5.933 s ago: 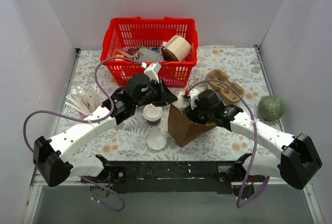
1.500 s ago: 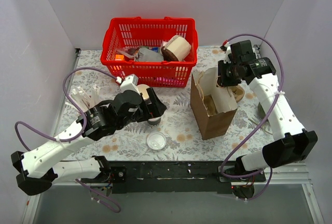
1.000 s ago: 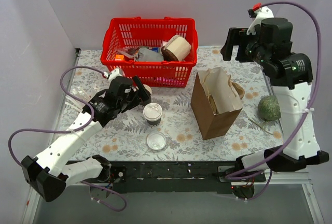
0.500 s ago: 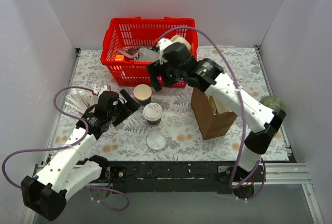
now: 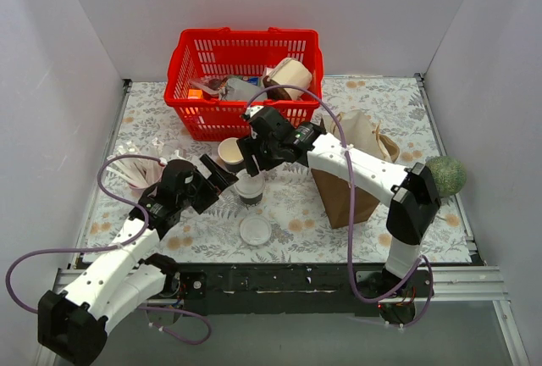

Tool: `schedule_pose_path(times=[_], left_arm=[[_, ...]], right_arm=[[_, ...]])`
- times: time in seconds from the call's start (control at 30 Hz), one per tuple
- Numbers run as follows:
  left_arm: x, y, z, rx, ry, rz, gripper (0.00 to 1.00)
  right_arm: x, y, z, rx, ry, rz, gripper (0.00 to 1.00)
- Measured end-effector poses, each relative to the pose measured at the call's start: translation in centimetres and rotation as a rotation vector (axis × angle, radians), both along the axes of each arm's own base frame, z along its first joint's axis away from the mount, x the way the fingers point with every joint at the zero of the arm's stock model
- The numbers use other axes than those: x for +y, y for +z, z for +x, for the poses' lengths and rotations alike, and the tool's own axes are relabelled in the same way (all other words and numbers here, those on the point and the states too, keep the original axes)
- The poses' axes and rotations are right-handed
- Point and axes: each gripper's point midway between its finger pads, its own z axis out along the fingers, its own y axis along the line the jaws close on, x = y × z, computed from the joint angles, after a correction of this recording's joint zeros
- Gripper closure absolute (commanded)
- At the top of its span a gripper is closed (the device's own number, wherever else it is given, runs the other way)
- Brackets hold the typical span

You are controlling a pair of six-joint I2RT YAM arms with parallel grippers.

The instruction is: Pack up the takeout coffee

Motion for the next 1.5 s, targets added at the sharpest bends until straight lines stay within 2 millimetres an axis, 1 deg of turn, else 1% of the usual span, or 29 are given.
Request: schedule_pose_path(times=[0.03, 0.1, 0.13, 0.27, 0.3, 0.33, 0.43, 0.6, 0.67, 0.77, 0.9, 0.97, 1.0, 1.1, 1.2, 1.33, 1.37, 1.47, 1.5], left_arm=[[-0.1, -0.1, 0.1, -0.001, 0.002, -0.009, 0.03], [-0.4, -0.2, 0.3, 0.003, 0.003, -0.023, 0.05], [-0.5, -0.2, 0.4, 0.003, 0.002, -0.029, 0.06], [-0.9, -0.5, 0.7, 0.011, 0.000, -0.046, 0.09], [-1.0, -0.5, 0.8, 0.012, 0.000, -0.047, 0.10], [-1.0, -0.5, 0.9, 0.012, 0.001, -0.048, 0.11], [-1.2, -0.6, 1.1, 0.010, 0.000, -0.055, 0.12], [-1.5, -1.0, 1.4, 0.022, -0.003, -0.060, 0.13], [-1.6, -1.2, 1.5, 0.029, -0.006, -0.059, 0.13], [-1.7, -1.3, 1.6, 0.030, -0.008, -0.060, 0.16], [-1.8, -1.5, 1.8, 0.033, -0.009, -0.060, 0.20], [-1.9, -1.7, 1.8, 0.037, -0.010, -0.060, 0.22], [-2.0, -1.8, 1.9, 0.036, -0.012, -0.062, 0.24], [-2.1, -2.3, 1.7, 0.050, -0.017, -0.067, 0.28], [-2.3, -2.5, 1.6, 0.052, -0.025, -0.076, 0.30], [-2.4, -2.7, 1.6, 0.057, -0.031, -0.083, 0.32], [-2.5, -2.7, 1.6, 0.056, -0.032, -0.088, 0.32], [-2.6, -2.9, 1.5, 0.061, -0.039, -0.092, 0.31], [-2.7, -3.0, 1.5, 0.063, -0.041, -0.094, 0.31]], right_arm=[[0.2, -0.5, 0.2, 0.005, -0.010, -0.004, 0.32], [0.4, -1.1, 0.6, 0.004, -0.025, -0.009, 0.35], [0.5, -1.4, 0.9, 0.005, -0.032, -0.006, 0.40], [0.5, -2.4, 1.6, 0.021, -0.058, -0.001, 0.46], [0.3, -2.7, 1.7, 0.026, -0.061, -0.003, 0.47], [0.1, -2.9, 1.7, 0.036, -0.063, -0.003, 0.50], [-0.2, -3.7, 1.7, 0.059, -0.063, -0.002, 0.52], [0.0, -4.0, 1.3, 0.083, -0.042, 0.007, 0.56], [0.1, -4.3, 1.1, 0.095, -0.034, 0.007, 0.59], [0.3, -4.5, 0.8, 0.112, -0.019, 0.015, 0.60], [0.5, -4.5, 0.4, 0.127, -0.002, 0.027, 0.67], [0.6, -4.6, 0.3, 0.134, 0.002, 0.033, 0.69], [0.8, -4.6, 0.3, 0.135, 0.006, 0.039, 0.73], [0.9, -4.7, 0.1, 0.143, 0.013, 0.044, 0.75], [0.9, -4.7, 0.1, 0.148, 0.017, 0.046, 0.75], [1.1, -4.8, 0.0, 0.154, 0.022, 0.051, 0.77], [1.1, -4.8, -0.1, 0.155, 0.024, 0.052, 0.79], [1.1, -5.0, -0.1, 0.157, 0.026, 0.048, 0.90], [0.9, -5.3, -0.2, 0.160, 0.024, 0.034, 0.98]])
